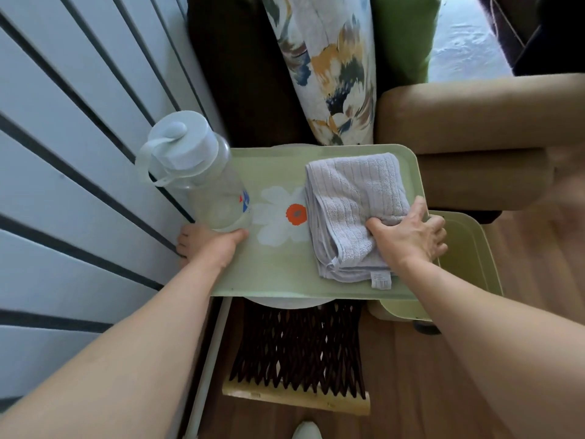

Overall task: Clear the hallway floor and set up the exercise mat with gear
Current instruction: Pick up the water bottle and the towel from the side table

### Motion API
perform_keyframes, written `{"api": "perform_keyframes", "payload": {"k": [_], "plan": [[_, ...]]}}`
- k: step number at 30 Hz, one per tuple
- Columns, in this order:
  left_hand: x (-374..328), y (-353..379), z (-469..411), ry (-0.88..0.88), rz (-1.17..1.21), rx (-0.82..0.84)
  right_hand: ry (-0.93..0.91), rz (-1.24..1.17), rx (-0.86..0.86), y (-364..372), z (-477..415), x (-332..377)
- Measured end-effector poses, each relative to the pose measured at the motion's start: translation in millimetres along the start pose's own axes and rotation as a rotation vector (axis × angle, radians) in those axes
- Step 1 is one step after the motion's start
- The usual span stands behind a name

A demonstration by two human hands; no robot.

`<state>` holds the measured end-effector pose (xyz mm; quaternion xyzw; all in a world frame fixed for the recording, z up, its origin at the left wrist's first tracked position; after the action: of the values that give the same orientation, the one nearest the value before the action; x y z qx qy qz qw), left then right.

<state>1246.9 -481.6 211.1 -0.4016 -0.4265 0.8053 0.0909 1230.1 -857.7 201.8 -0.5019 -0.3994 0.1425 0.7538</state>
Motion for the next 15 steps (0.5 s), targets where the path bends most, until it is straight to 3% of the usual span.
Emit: {"api": "perform_keyframes", "payload": {"k": [15], "plan": [[-41, -132, 165, 0.007, -0.058, -0.070, -0.008, -0.075, -0.046, -166, 86, -29]]}}
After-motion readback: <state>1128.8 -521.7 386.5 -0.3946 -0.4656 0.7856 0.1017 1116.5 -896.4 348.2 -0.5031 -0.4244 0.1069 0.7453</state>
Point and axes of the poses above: each hand's wrist, its own z-axis away from the middle knuckle, its own y-axis out of the palm, x = y × z, the point moved 8 cm from there along -z, towards the middle knuckle
